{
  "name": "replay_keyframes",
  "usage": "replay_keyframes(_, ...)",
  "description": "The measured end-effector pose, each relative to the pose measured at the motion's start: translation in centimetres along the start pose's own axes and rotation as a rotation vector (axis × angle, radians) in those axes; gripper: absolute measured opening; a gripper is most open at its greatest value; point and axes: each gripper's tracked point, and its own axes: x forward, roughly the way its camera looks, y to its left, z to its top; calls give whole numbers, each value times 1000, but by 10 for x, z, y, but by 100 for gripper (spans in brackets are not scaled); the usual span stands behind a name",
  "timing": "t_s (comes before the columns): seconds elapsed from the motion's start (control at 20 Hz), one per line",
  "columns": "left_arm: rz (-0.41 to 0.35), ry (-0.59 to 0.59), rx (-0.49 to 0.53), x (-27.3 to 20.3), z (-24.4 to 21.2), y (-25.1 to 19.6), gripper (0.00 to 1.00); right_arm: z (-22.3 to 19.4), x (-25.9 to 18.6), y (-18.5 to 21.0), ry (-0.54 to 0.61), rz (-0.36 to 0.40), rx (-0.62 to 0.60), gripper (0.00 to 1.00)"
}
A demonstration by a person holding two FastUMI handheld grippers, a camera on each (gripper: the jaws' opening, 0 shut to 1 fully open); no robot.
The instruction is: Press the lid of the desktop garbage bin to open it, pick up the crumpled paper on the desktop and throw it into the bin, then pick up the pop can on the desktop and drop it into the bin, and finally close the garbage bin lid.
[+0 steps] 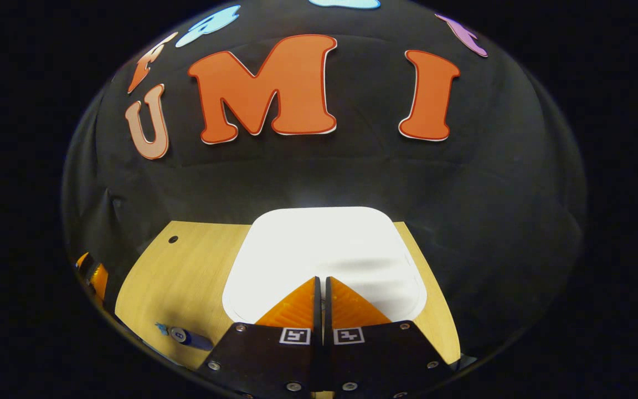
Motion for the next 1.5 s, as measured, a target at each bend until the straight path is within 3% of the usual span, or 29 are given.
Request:
replay_keyframes(0.1,-11,-24,35,3,9,1,96,-3,1,-1,23,-14,20,1)
replay_keyframes(0.15,-14,-29,49,6,11,3,100,-3,1,0,25,-20,36,1)
replay_keyframes(0.4,-66,-37,40,14,13,9,99,-3,0,0,0,-35,87,1)
replay_keyframes(0.55,-83,-52,45,19,16,16,96,5,-5,-5,-15,-78,43,1)
replay_keyframes(1.1,-77,-59,5,31,10,54,99,73,-41,0,-267,-175,21,1)
replay_keyframes(1.5,-93,-64,-5,37,9,59,99,100,-69,32,-456,-168,-66,2)
